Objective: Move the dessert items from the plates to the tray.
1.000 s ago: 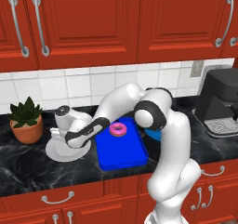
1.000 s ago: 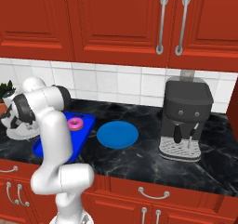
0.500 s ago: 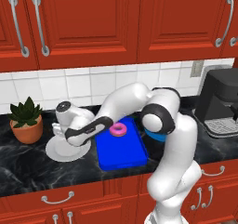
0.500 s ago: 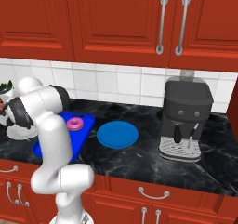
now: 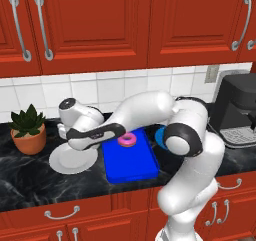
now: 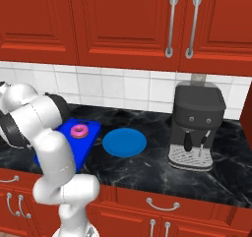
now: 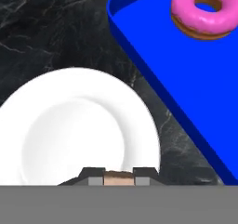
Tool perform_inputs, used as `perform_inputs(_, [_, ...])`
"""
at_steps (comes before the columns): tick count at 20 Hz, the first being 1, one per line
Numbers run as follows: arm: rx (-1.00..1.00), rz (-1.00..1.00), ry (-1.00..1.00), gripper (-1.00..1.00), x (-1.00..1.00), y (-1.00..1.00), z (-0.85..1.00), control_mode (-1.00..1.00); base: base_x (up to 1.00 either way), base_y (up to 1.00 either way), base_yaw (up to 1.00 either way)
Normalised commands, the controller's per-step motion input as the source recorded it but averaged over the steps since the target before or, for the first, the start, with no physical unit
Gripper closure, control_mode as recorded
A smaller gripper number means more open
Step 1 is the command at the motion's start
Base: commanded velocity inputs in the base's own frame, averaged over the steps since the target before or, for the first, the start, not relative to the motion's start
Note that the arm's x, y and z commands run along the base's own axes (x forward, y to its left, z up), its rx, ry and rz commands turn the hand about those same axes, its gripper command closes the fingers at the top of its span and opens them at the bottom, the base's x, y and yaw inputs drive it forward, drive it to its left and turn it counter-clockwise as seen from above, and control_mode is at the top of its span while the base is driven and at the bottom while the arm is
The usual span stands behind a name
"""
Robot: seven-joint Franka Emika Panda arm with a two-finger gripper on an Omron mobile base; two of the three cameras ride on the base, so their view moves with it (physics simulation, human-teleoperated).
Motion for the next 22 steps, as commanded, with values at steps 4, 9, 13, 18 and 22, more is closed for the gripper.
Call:
perform_inputs(4, [0.00, 0.00, 0.00, 1.00, -0.51, -0.67, 0.20, -1.00, 0.00, 0.00, 0.00])
perform_inputs(9, [0.00, 0.00, 0.00, 1.00, -0.51, -0.78, 0.26, -1.00, 0.00, 0.00, 0.00])
perform_inputs(13, [0.01, 0.03, -0.01, 1.00, -0.45, -0.74, 0.10, -1.00, 0.00, 0.00, 0.00])
perform_inputs(18, [0.00, 0.14, 0.00, 1.00, -0.20, -0.48, 0.03, -1.00, 0.00, 0.00, 0.00])
perform_inputs(22, [0.00, 0.10, 0.00, 1.00, -0.06, -0.45, 0.01, -1.00, 0.00, 0.00, 0.00])
